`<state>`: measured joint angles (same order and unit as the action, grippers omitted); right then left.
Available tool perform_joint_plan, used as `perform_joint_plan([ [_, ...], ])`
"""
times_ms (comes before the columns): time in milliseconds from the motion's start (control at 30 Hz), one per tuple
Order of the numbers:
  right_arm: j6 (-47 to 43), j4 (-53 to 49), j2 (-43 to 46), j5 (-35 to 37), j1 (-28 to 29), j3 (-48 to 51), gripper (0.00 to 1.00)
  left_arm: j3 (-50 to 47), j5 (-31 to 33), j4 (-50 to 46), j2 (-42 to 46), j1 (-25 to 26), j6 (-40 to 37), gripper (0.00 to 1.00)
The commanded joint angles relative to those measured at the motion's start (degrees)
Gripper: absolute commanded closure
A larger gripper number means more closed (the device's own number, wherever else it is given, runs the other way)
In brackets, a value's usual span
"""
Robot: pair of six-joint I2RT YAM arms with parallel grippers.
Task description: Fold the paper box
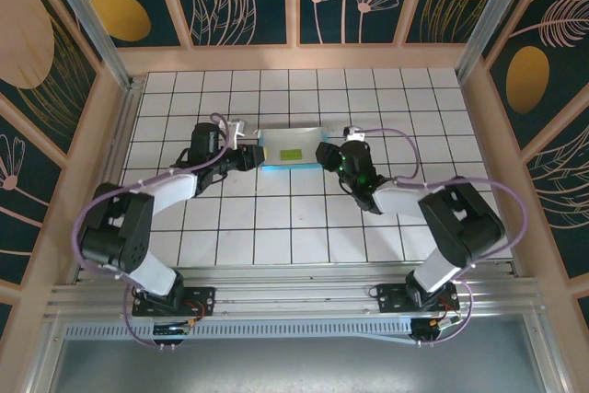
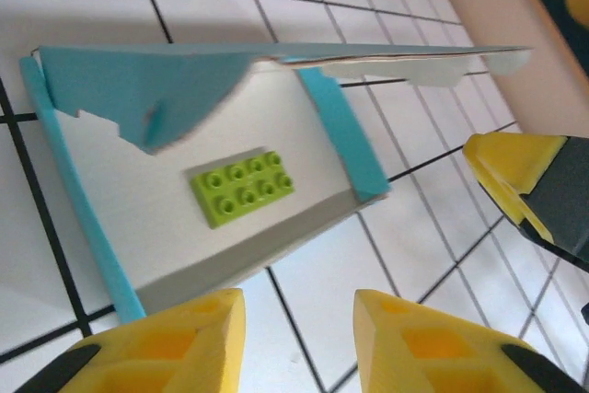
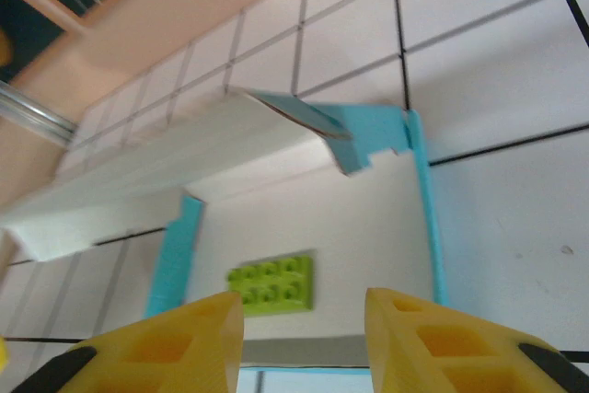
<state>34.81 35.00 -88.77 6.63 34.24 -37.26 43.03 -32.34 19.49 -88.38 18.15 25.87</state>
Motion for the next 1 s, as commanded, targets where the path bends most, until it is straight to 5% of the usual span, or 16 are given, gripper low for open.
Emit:
perform_joint_plan([
  [0,-1.40,-5.68,8.46,-3.82,0.47,0.33,0.57,-2.21,1.53,1.13,7.60,0.49,5.25,0.62],
  [200,-5.58,-24.85,14.58,-11.36,-2.46,-10.08,0.47,6.60,19.72,-18.27,13.59,0.41,11.56,0.68],
  [400,-4.31,-49.90,1.03,-30.14,-14.48,-33.66,0.47,21.19,24.47,-26.53,4.13,-0.49,17.14,0.61],
  [600,-5.48,-62.40,-14.47,-38.73,-19.51,-50.55,0.50,33.34,18.74,-31.18,-9.01,-2.24,18.26,0.58],
  [967,-2.48,-58.97,-25.71,-46.24,-20.38,-54.02,0.56,36.43,12.89,-29.30,-19.62,-3.00,18.16,0.56],
])
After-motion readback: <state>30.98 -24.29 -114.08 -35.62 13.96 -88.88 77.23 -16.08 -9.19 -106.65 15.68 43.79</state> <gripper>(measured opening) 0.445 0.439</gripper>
